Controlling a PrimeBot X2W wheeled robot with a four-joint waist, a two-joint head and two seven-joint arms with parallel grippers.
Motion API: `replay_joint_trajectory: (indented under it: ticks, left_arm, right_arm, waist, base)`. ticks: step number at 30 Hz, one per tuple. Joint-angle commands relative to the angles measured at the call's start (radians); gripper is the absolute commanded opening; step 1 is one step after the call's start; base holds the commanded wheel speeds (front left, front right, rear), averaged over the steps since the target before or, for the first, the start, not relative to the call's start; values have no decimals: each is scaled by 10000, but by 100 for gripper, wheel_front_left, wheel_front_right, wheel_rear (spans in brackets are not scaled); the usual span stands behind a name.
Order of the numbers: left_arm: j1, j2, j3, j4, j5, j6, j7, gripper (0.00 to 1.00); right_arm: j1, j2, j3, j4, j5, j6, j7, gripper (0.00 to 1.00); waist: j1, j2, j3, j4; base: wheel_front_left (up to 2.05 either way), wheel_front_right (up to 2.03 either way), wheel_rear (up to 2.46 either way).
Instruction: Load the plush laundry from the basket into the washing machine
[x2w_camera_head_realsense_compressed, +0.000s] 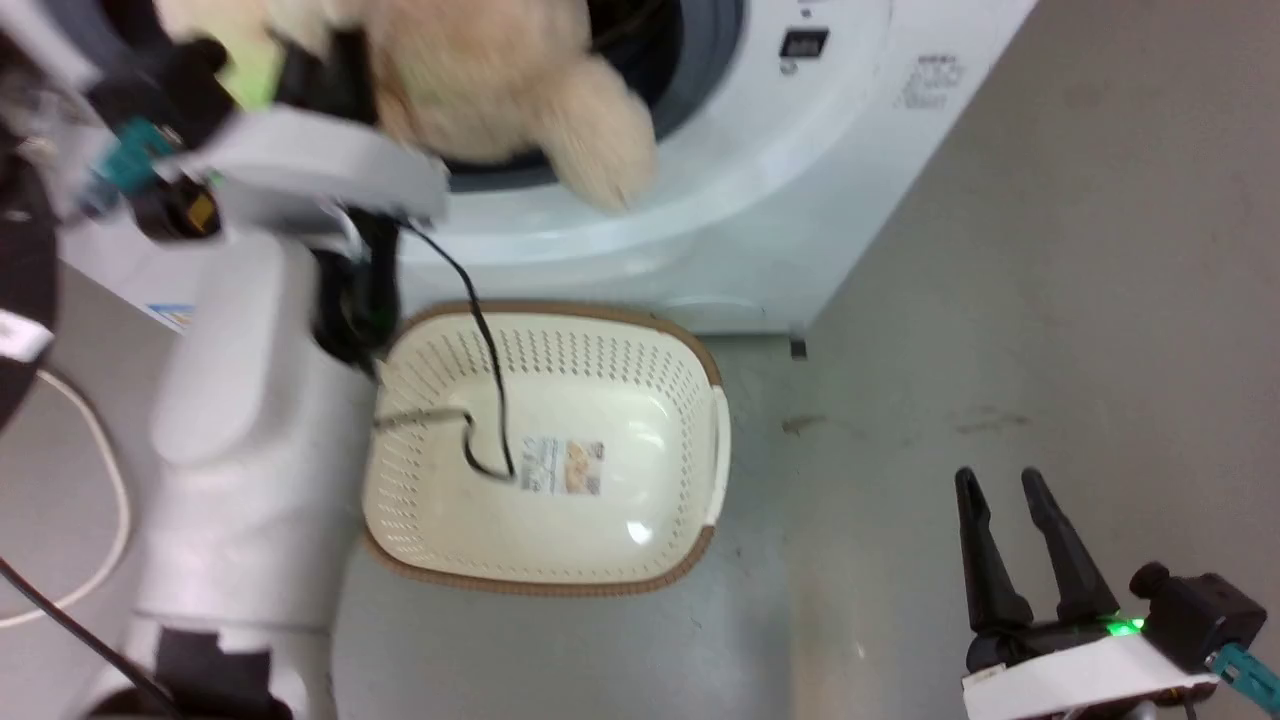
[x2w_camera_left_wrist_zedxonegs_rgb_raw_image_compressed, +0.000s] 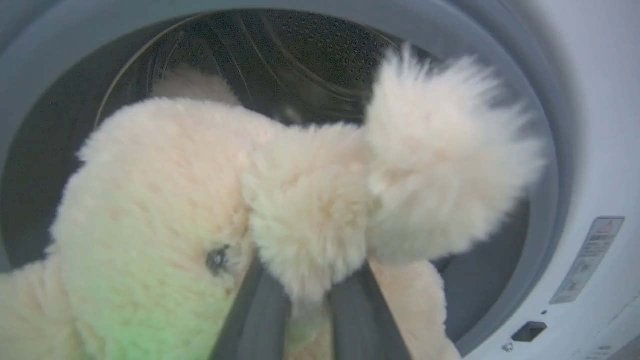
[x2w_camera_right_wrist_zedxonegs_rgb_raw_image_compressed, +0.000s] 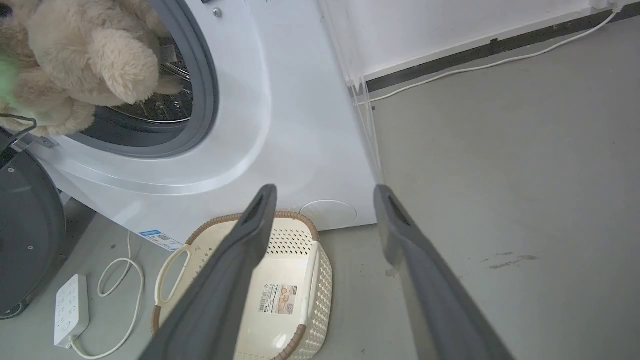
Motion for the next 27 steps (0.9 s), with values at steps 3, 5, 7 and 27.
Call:
replay_joint_trajectory:
  ticks: [3,5,7,27]
  left_arm:
    - [-810,174,289,53,218,-139,-69,0]
    - [-1225,286,461,118,365,-191,-69,0]
    - [-1640,412,639,208,492,-247,-69,0]
    - [-5401,1964,201,1817,2287,-578,98,0]
  right_arm:
    - [-291,-2,26,-189,-35,-7,-44,100]
    - [-409,-2,75,-282,-12,-7,-44,100]
    - [-517,-2,125,-379,19,-7,-44,100]
    - [-446,-2,655,-1413,645,-7,-44,100]
  waist:
    - [-1,-1,900,-527]
    - [-1,-1,1237,-699]
    - [-1,-1,1560,-871]
    - [-1,-1,3786,-2340]
  base:
    - [0,0,0]
    - [0,0,0]
    - [0,0,0]
    - [0,0,0]
